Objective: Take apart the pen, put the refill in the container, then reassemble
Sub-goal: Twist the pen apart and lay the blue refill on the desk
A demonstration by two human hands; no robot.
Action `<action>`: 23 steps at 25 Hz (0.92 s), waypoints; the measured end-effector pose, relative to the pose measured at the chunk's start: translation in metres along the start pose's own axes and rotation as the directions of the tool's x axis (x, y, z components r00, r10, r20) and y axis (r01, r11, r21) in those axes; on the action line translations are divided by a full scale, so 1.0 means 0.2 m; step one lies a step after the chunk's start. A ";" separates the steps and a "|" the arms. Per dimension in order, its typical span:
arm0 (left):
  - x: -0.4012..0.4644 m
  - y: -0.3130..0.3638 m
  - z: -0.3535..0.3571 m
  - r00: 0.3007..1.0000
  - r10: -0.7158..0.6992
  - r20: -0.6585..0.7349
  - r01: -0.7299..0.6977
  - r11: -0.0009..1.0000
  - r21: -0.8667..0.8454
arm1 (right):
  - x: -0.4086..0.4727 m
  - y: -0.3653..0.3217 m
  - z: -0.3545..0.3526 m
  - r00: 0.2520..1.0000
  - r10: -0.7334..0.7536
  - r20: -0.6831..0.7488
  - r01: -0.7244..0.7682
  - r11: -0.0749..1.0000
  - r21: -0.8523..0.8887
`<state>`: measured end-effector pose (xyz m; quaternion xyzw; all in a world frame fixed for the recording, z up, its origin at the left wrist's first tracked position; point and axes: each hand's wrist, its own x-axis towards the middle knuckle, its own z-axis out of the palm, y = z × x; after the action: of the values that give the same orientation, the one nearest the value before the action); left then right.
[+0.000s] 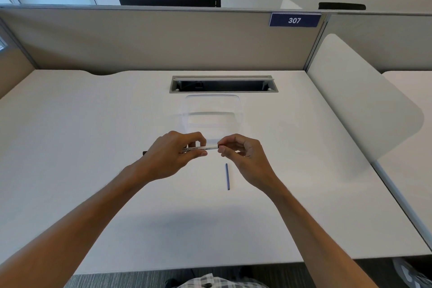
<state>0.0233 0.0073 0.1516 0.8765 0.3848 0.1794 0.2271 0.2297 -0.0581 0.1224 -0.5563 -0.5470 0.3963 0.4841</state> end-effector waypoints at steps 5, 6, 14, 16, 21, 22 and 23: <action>0.01 0.01 0.01 0.999 0.022 -0.050 -0.020 0.999 0.048 | 0.01 -0.01 0.02 1.000 -0.008 -0.004 0.008 0.998 -0.058; 0.01 0.01 0.01 0.998 0.024 -0.059 -0.021 0.999 0.045 | 0.01 -0.01 0.02 1.000 -0.015 0.002 0.015 0.998 -0.055; 0.02 -0.02 0.01 0.995 0.049 -0.087 -0.043 0.997 0.069 | 0.04 0.01 -0.01 1.000 -0.007 0.021 0.005 0.997 0.075; 0.03 -0.02 0.01 0.999 0.034 -0.041 -0.031 0.998 0.060 | 0.05 0.01 -0.02 1.000 0.003 0.028 -0.007 0.993 0.120; 0.02 -0.01 0.00 0.999 0.046 0.007 -0.046 0.996 0.082 | 0.05 0.01 0.00 0.999 0.019 -0.030 -0.016 0.997 0.077; 0.02 -0.01 -0.01 0.999 0.048 0.003 -0.048 0.995 0.085 | 0.05 0.01 0.01 0.999 0.017 -0.046 -0.015 0.999 0.037; 0.02 -0.01 -0.01 0.999 0.050 0.002 -0.050 0.995 0.089 | 0.06 0.01 0.01 0.999 0.023 -0.050 -0.022 1.000 0.022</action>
<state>0.0240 0.0126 0.1524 0.8950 0.3705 0.1680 0.1833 0.2284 -0.0465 0.1218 -0.5669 -0.5243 0.3933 0.4990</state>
